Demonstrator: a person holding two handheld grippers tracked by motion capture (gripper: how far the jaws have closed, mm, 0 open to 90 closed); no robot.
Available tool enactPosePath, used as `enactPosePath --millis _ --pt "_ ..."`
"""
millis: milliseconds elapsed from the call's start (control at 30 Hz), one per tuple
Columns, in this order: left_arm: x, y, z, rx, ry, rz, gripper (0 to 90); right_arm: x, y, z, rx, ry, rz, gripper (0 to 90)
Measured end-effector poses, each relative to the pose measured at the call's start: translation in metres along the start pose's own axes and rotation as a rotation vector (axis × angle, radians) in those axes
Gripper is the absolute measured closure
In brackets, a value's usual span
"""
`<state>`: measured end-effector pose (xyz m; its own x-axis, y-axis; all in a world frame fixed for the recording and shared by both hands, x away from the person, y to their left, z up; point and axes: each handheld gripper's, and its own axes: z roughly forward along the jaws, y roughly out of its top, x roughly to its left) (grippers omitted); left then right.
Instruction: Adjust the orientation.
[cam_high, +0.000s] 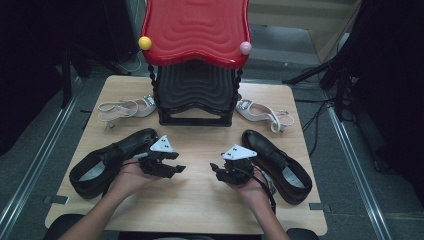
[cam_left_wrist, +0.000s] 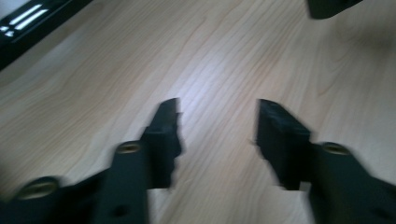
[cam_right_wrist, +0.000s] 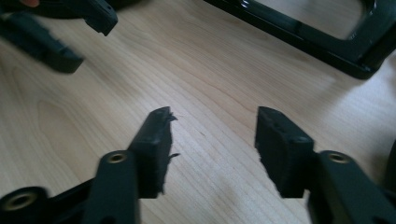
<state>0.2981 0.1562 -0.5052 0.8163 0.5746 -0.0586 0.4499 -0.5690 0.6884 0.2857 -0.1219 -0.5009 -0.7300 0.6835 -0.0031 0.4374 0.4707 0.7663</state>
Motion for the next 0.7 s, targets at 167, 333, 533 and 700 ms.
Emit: enactPosePath --millis 167,333,533,700 --pt "0.005 -0.003 0.001 0.015 -0.047 -0.058 53.0 -0.004 0.001 0.001 0.032 0.051 0.016 57.6" --pt "0.006 0.001 -0.003 -0.011 -0.114 -0.06 41.3 -0.006 -0.003 0.003 0.044 0.079 0.028 61.3" --pt "-0.003 0.004 -0.004 -0.018 -0.082 -0.014 20.3 -0.007 -0.001 0.002 0.057 0.083 0.016 60.4" --pt "-0.004 0.003 -0.005 0.005 -0.093 -0.006 43.9 -0.008 0.001 -0.002 0.039 0.096 0.025 58.9"
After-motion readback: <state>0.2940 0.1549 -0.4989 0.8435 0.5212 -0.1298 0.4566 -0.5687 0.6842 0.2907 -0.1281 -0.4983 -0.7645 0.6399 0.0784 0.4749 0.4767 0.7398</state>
